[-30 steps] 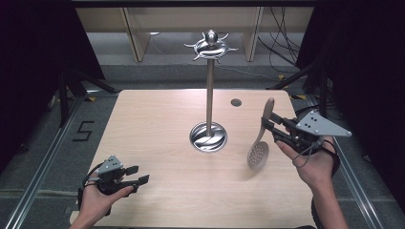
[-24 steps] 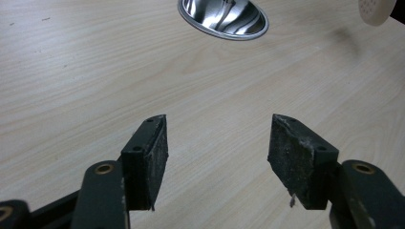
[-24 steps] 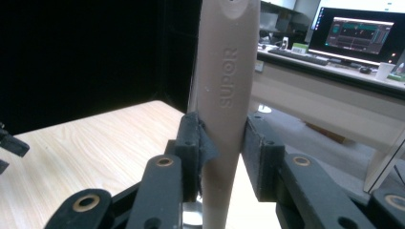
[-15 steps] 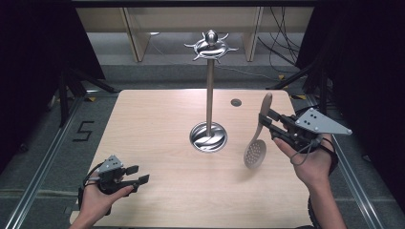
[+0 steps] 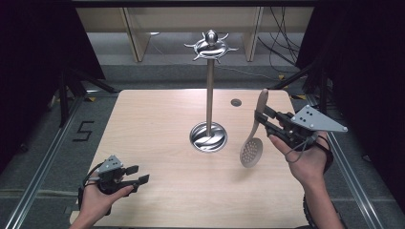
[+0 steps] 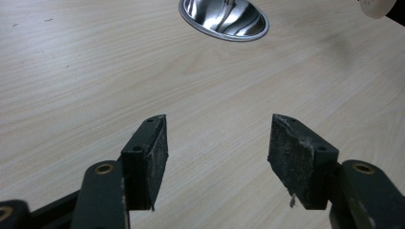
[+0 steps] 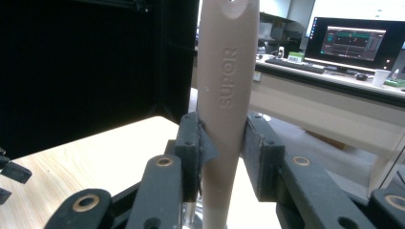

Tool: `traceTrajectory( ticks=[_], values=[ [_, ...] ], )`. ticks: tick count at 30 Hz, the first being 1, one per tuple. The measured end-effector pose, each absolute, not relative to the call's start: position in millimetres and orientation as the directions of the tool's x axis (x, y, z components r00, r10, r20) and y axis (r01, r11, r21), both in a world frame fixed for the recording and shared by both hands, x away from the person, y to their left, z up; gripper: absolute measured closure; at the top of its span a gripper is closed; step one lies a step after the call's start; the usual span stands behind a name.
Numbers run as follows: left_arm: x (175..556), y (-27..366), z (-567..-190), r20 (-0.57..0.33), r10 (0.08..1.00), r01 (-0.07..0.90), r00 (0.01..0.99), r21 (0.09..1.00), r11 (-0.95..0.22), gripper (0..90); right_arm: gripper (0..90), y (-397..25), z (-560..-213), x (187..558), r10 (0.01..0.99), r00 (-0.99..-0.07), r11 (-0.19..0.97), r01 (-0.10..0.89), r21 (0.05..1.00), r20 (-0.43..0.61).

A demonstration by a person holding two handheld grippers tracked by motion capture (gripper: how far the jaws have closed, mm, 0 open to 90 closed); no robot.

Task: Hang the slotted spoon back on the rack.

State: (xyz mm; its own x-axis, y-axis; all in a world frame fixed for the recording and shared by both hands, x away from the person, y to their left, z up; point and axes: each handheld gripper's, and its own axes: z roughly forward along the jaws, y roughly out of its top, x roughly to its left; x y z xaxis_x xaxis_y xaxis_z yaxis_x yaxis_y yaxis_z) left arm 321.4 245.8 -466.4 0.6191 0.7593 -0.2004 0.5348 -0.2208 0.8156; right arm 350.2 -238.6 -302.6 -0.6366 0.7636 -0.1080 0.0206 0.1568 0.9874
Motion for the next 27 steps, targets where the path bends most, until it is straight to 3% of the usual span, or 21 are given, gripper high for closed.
traceTrajectory(
  ticks=[3, 27],
  values=[
    [321.3, 245.7, -466.4, -0.202, 0.759, 0.535, 0.619, 0.816, -0.219, 38.0, 70.3, -235.6, -301.9, 349.4, 0.769, -0.635, 0.132, 0.050, 0.990, -0.071],
    [321.2, 245.5, -465.9, -0.201, 0.755, 0.535, 0.624, 0.814, -0.225, 38.0, 70.3, -219.0, -297.2, 358.9, 0.786, -0.612, 0.125, 0.028, 0.992, -0.082]
  ],
)
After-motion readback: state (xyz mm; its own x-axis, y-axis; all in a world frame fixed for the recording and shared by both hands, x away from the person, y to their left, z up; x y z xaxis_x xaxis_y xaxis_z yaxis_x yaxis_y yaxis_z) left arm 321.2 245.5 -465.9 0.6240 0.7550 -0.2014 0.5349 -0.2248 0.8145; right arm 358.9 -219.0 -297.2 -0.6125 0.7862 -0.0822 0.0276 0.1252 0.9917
